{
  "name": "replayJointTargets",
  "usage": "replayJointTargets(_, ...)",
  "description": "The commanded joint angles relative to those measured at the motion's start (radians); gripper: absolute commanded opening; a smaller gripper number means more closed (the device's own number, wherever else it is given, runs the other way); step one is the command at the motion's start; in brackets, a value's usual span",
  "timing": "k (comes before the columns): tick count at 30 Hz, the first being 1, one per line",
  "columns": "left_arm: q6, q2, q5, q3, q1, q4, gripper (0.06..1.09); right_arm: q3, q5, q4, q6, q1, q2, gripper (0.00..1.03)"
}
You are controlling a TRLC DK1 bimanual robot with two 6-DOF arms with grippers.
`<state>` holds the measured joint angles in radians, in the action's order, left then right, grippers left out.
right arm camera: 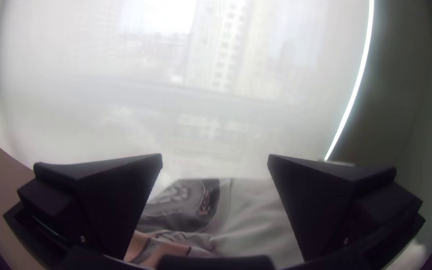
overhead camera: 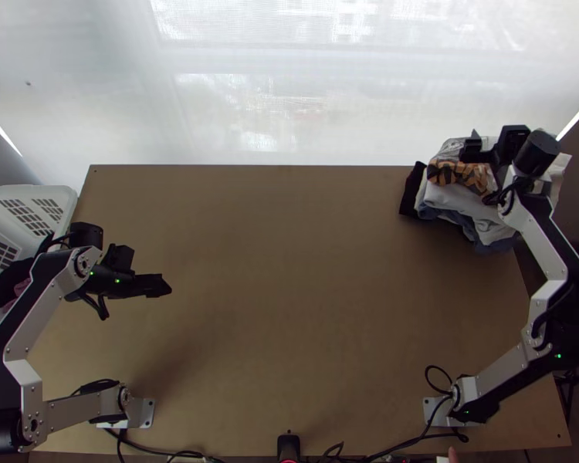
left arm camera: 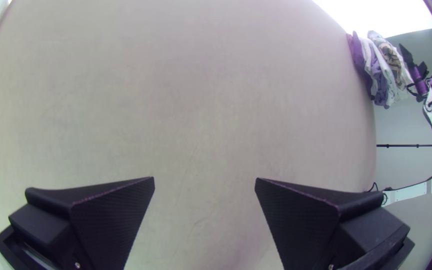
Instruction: Fold the t-shirt
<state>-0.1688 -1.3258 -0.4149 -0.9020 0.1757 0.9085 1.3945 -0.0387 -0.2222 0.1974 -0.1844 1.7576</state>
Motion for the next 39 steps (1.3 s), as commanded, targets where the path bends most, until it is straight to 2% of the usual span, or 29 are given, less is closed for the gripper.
replayJointTargets(1, -0.012, 0.025, 0.004, 0.057, 0.008, 0.012, 1.04, -0.035, 0.007, -0.095, 0.01, -0.038, 0.233, 0.98)
replayJointTargets(12, 0.023, 0.033, 0.053, 0.058, -0.045, 0.026, 1.04, -0.242, 0.03, -0.238, 0.011, -0.082, 0.329, 0.98)
replayJointTargets(18, 0.058, 0.076, 0.054, 0.066, -0.067, 0.026, 1.04, -0.255, 0.028, -0.247, -0.001, -0.092, 0.235, 0.98)
replayJointTargets(24, 0.135, 0.106, 0.054, 0.031, -0.079, -0.013, 1.04, -0.15, 0.02, -0.157, -0.055, -0.081, 0.056, 0.98)
replayJointTargets(27, 0.14, 0.116, 0.068, -0.028, -0.082, 0.003, 1.04, -0.078, 0.02, -0.066, -0.078, -0.066, -0.026, 0.98)
replayJointTargets(29, 0.14, 0.151, 0.137, -0.067, -0.082, -0.008, 1.04, -0.038, 0.02, -0.003, -0.082, -0.049, -0.076, 0.98)
replayJointTargets(31, 0.144, 0.177, 0.165, -0.103, -0.081, -0.019, 1.04, -0.019, 0.02, 0.041, -0.084, -0.021, -0.124, 0.98)
replayJointTargets(35, 0.19, 0.201, 0.165, -0.183, -0.079, -0.019, 1.04, -0.019, 0.019, 0.106, -0.084, 0.059, -0.234, 0.98)
replayJointTargets(39, 0.235, 0.274, 0.165, -0.195, -0.082, -0.065, 1.04, -0.117, 0.017, 0.109, -0.095, 0.158, -0.383, 0.98)
